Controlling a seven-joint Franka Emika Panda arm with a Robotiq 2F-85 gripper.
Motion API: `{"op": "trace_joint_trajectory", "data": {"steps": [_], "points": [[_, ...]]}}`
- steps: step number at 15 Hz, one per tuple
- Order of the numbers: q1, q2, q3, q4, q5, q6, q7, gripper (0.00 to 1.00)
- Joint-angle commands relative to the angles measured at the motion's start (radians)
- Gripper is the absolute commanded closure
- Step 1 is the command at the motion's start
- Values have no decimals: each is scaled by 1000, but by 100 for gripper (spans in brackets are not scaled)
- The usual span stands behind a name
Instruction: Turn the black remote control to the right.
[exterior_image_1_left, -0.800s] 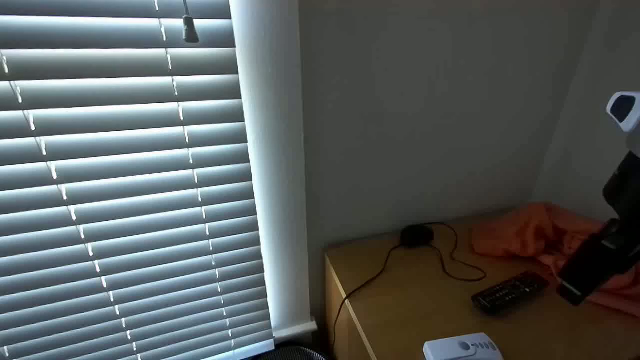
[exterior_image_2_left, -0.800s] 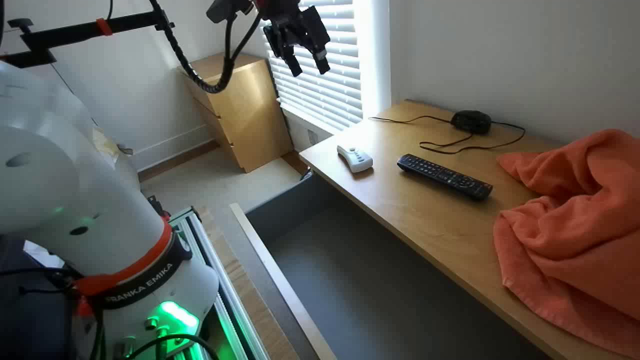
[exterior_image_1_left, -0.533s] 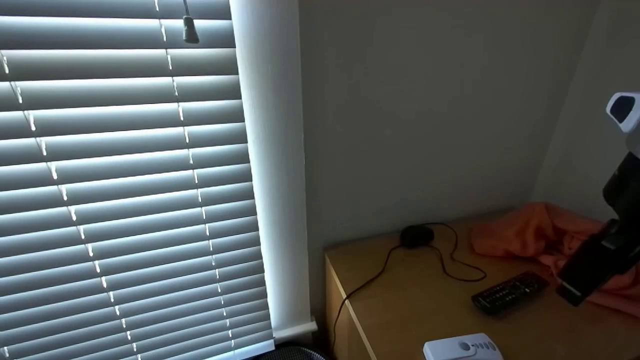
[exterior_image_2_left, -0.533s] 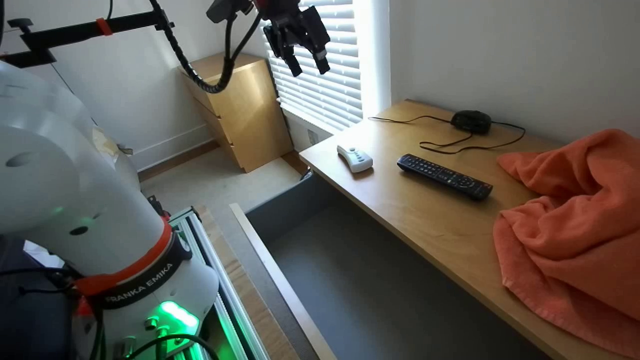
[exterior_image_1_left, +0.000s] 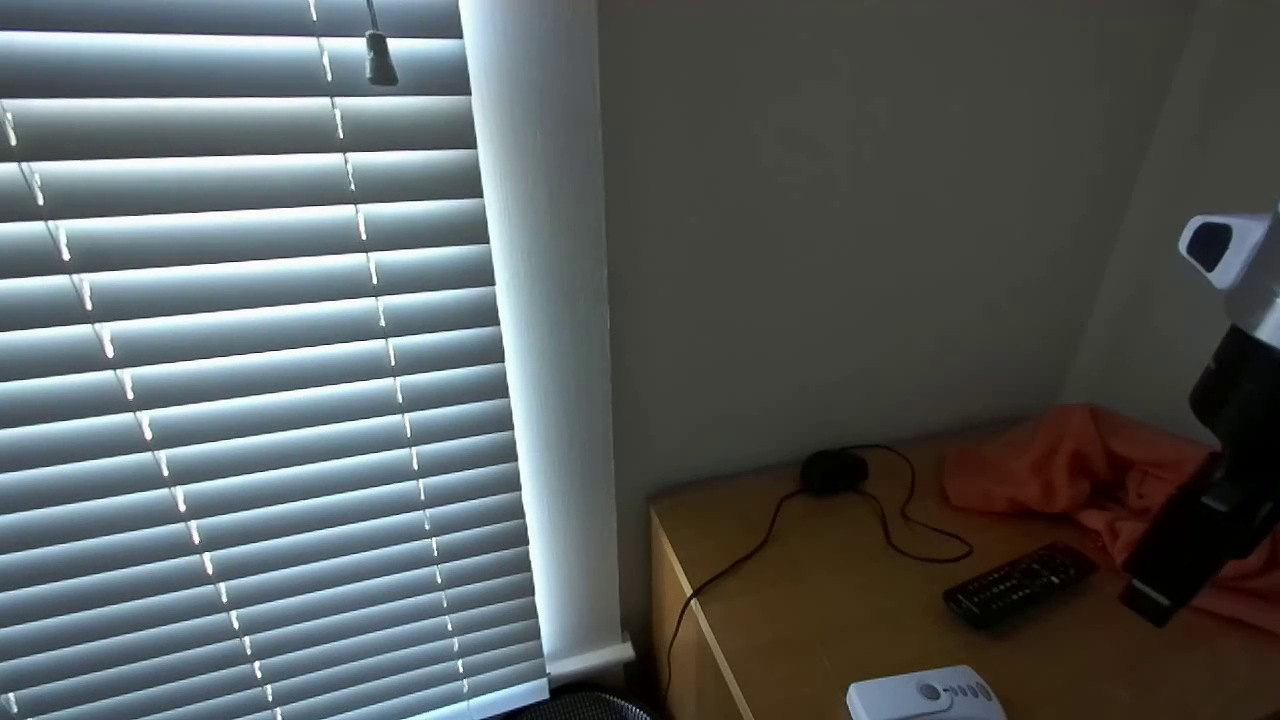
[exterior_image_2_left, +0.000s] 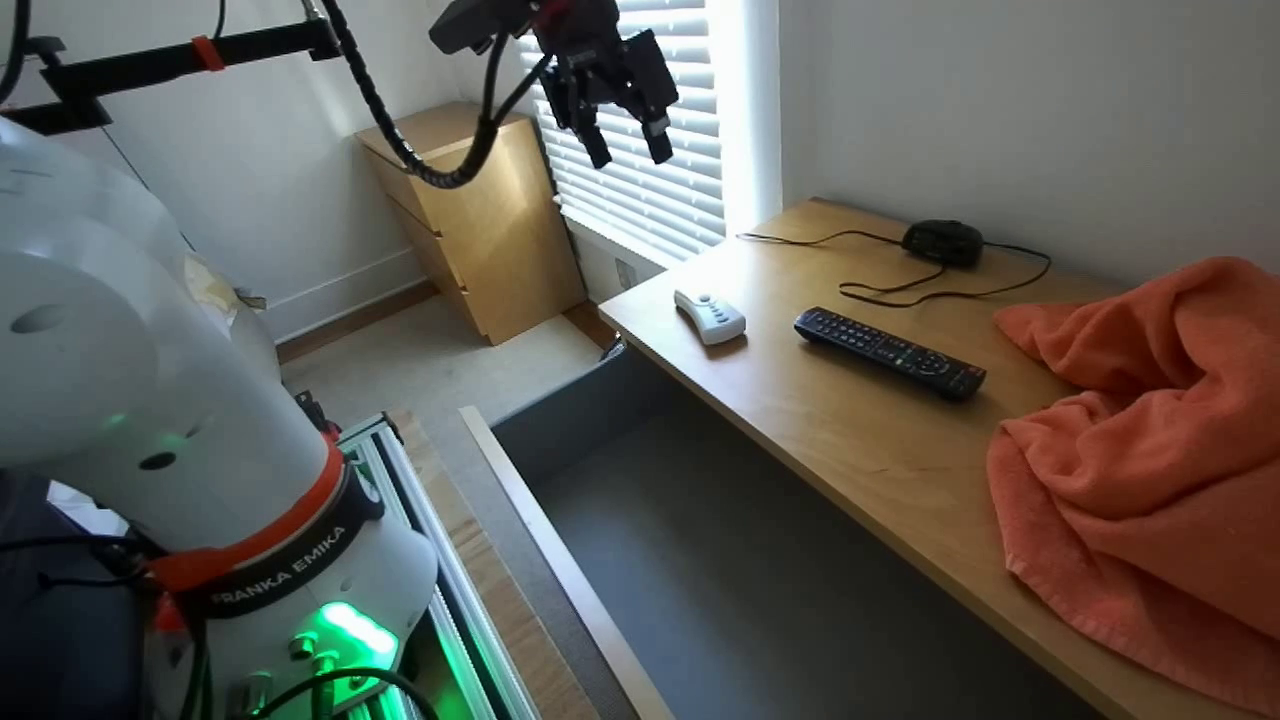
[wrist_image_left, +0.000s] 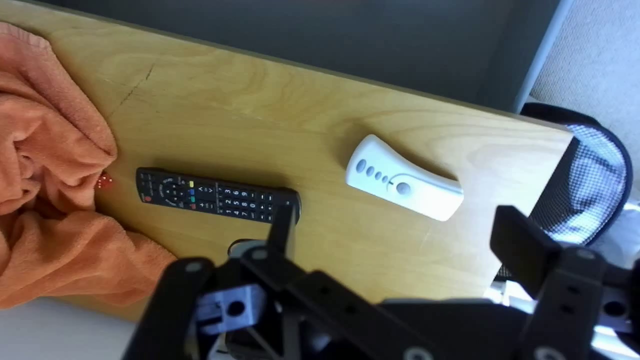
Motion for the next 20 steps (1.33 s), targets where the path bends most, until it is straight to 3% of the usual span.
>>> {"op": "trace_joint_trajectory", "data": {"steps": [1, 7, 10, 11, 16, 17, 20], "points": [[-6, 154, -73, 80, -59, -9, -117, 0], [-32, 337, -160, 169, -156, 82, -276, 0], [-23, 415, -194, 191, -136, 167, -403, 0], [-24, 358, -181, 166, -135, 134, -343, 0], [-23, 376, -185, 177, -134, 142, -350, 0], [-34, 413, -182, 202, -175, 143, -317, 0], [-43, 516, -201, 263, -204, 200, -397, 0]]}}
